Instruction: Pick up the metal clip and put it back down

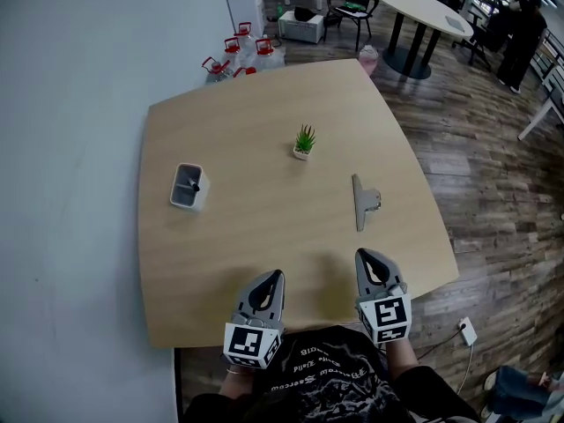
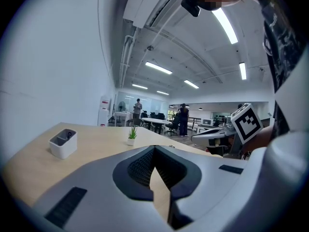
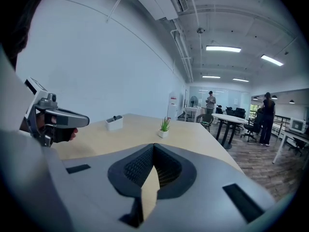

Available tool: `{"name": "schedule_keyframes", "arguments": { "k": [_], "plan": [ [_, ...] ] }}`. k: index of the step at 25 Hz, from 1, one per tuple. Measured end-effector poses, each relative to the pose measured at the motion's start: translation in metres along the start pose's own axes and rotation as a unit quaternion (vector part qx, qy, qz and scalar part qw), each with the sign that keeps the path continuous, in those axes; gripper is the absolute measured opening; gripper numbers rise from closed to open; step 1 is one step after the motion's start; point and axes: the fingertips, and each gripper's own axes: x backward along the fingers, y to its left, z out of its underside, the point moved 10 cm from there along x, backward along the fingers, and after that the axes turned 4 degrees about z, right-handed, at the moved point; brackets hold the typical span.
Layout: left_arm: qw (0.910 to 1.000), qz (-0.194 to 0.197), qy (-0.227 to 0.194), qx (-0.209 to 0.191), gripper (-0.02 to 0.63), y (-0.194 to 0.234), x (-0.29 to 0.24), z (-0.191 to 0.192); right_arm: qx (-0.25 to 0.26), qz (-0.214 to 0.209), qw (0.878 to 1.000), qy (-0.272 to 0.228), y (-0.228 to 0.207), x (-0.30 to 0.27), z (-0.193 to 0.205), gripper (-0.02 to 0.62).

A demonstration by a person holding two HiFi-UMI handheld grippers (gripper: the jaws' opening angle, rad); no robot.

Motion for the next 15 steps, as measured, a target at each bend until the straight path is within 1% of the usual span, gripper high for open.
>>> {"name": "schedule_keyframes", "arguments": {
  "k": [6,10,15],
  "plan": [
    [0.9999,-0.005,-0.008,-0.002,0.009,0.003,-0.001,-0.007,0.002,-0.008,1.000,-0.001,0.000,-0.006,-0.003,0.012],
    [0.9997,-0.020,-0.012,0.004,0.009,0.004,-0.001,-0.004,0.003,-0.016,1.000,0.004,0.000,-0.013,0.000,0.012],
    [0.9997,-0.016,-0.014,0.013,0.009,0.010,-0.001,-0.003,0.014,-0.016,1.000,0.003,0.002,-0.020,0.000,0.012]
  ]
}}
